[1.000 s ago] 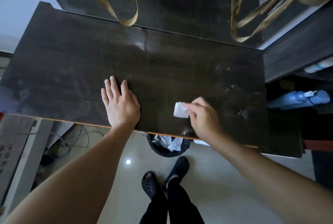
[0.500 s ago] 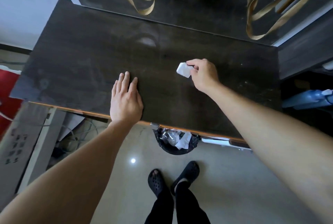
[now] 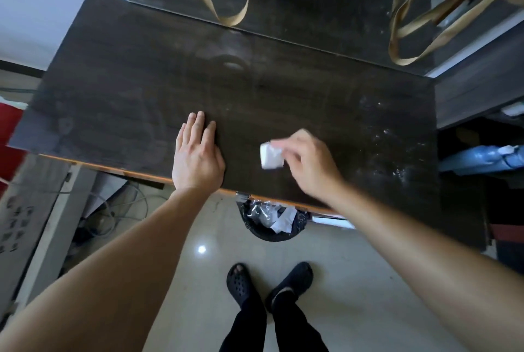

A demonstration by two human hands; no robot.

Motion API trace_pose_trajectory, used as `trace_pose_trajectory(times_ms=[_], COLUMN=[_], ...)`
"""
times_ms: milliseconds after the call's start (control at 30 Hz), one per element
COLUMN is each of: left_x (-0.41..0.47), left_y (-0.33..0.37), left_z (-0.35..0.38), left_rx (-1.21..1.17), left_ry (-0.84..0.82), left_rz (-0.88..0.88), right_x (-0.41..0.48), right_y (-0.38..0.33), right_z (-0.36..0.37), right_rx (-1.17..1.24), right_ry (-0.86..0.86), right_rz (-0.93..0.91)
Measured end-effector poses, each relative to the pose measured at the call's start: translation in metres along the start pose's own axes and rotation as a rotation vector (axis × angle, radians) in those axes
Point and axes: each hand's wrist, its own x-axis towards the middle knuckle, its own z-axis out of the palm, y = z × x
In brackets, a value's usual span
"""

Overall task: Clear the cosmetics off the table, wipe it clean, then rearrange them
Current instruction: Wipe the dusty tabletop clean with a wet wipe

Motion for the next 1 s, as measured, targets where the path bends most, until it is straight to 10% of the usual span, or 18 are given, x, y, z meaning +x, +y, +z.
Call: trace_pose_trajectory(times_ms=[200,367,500,1000], left_x=[0.001,0.000,0.001,-0.030], left_y=[0.000,0.002,0.011,0.135], left_z=[-0.001,-0.001,0.001,0.058], left_rx=[-0.006,-0.006,0.039,0.155], left_ry=[-0.015,-0.027,-0.061,-0.095], left_rz=[-0.004,-0.017,-0.083,-0.161], right_x=[-0.079,-0.107,-0.077,0.137], right_y=[0.001,0.013,0.032,0.156], right_z=[0.023,-0.009,-0.071,-0.138], right_rx=[-0.007,0.661,0.916,-0.294], right_ry=[-0.138,-0.316,-0.131,0.297], right_rz=[-0.067,0.578,0.689,0.250])
